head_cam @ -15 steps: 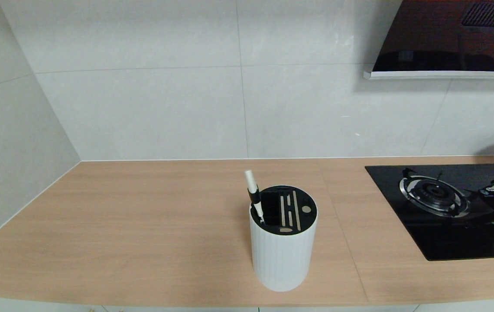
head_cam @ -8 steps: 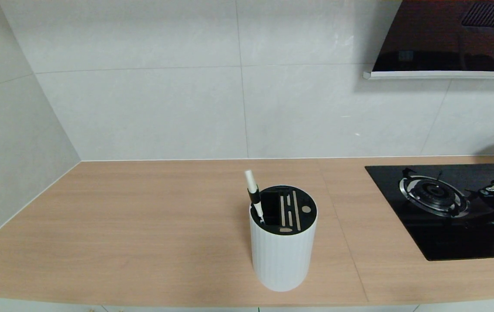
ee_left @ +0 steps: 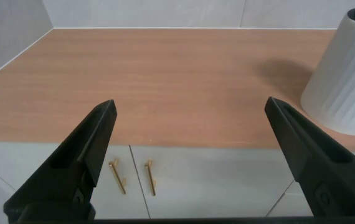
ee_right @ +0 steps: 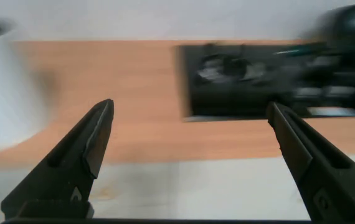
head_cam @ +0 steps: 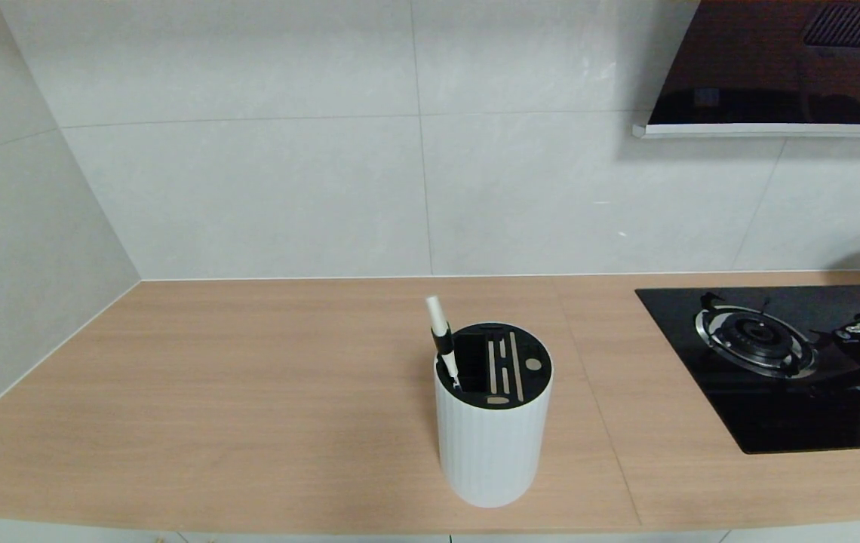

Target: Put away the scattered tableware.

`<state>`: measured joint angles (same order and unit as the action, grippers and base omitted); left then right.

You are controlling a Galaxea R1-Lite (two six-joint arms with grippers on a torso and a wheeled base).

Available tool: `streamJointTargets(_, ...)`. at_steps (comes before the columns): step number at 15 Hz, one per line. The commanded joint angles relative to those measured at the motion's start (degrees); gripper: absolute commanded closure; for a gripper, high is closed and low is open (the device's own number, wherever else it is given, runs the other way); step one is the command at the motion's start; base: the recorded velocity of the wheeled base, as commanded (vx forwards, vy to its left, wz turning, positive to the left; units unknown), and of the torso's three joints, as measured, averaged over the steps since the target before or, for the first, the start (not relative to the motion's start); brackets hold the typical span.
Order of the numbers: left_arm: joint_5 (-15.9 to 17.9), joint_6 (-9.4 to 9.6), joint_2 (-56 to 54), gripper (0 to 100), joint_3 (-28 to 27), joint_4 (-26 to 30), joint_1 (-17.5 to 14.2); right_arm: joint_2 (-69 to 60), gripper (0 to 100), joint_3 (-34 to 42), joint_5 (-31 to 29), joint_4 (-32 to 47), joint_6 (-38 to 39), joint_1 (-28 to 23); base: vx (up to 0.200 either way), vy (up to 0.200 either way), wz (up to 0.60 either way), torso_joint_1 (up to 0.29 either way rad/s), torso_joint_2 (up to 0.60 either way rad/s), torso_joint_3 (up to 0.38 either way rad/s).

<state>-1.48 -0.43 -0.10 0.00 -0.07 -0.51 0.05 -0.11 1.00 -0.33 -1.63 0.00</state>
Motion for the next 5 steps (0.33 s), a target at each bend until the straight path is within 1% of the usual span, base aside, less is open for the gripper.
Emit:
streamJointTargets(1, -0.02, -0.01, 0.1, 0, 0.0, -0.01, -0.02, 0.04, 0, -0.15, 0.85, 0.77, 0.49, 0.0, 0.0, 0.0, 0.0, 0.0, 0.0, 0.0)
streamJointTargets(5, -0.02, -0.01, 0.1, 0, 0.0, -0.01, -0.02, 0.04, 0, -0.07, 0.85, 0.77, 0.49, 0.0, 0.0, 0.0, 0.0, 0.0, 0.0, 0.0)
